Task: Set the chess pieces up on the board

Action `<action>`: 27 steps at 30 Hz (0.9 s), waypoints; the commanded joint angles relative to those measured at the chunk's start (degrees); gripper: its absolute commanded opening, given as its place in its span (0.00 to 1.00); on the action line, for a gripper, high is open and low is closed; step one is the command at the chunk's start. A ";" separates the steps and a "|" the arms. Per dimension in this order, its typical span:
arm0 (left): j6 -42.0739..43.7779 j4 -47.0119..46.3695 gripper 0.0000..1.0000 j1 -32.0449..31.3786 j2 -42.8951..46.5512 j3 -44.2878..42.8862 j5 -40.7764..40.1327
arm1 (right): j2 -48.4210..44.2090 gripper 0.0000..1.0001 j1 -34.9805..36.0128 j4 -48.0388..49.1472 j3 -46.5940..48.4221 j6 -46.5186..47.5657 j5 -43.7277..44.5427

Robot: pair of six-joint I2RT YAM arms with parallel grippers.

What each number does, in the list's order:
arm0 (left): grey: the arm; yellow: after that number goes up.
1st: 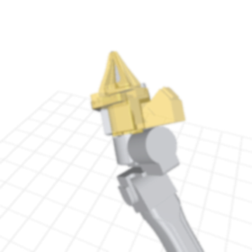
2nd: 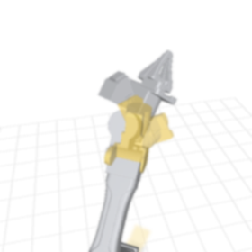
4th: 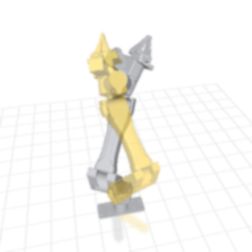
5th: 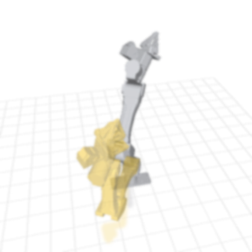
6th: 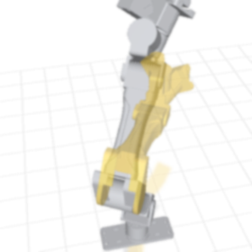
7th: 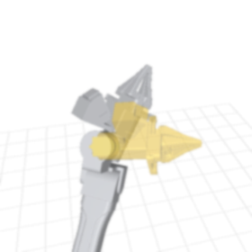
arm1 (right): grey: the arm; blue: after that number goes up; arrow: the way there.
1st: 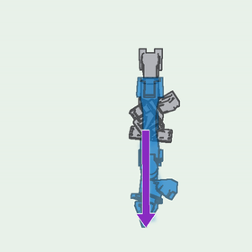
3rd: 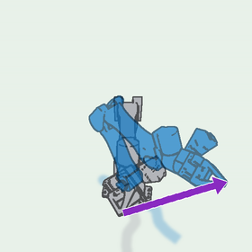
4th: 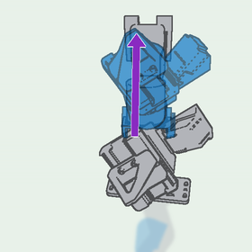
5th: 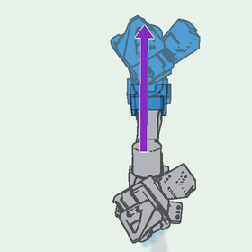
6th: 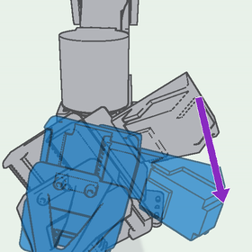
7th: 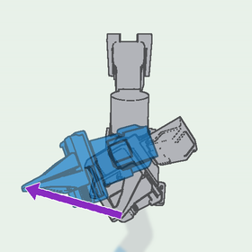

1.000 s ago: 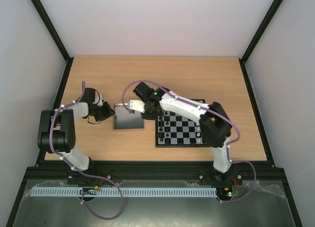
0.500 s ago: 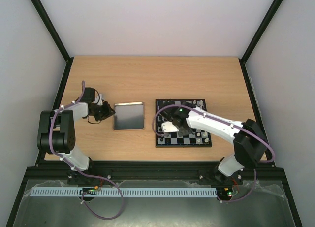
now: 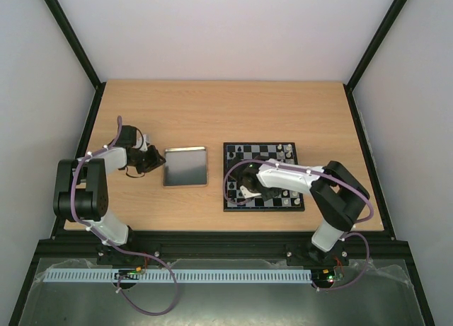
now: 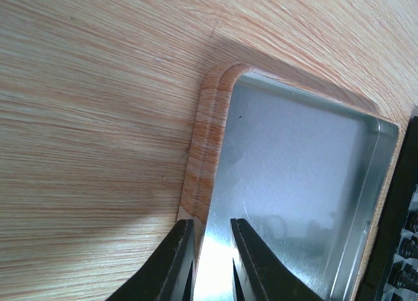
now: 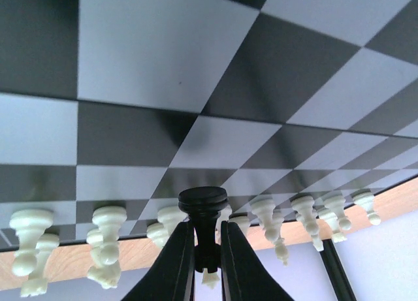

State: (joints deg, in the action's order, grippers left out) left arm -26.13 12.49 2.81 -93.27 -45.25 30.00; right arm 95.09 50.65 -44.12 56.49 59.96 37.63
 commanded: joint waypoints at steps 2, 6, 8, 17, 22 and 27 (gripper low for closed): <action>0.14 0.50 0.19 0.10 1.43 0.24 0.32 | 1.55 0.09 0.30 0.46 -0.57 -0.42 1.97; 0.12 0.43 0.19 0.09 1.40 0.25 0.32 | 0.87 0.21 0.26 -0.05 0.17 -1.43 0.07; 0.11 0.35 0.19 0.09 1.37 0.25 0.41 | 0.05 0.24 0.24 -0.72 1.00 -1.94 -0.75; 1.99 1.68 0.25 -1.43 4.16 -1.39 -3.30 | -8.01 0.26 -0.87 -7.37 5.76 -7.70 -6.80; 4.93 2.82 0.29 -9.90 11.08 -3.74 -12.61 | -14.52 0.33 -7.21 -6.74 7.94 -16.16 -20.18; 9.02 4.58 0.35 -22.05 15.22 -9.05 -20.30 | -22.41 0.44 -16.41 1.35 3.50 -26.87 -34.67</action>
State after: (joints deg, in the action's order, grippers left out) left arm -21.54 15.16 -12.40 -80.77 -49.56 17.02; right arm 77.82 39.86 -45.91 63.11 43.33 16.86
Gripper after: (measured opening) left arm 0.334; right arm 0.398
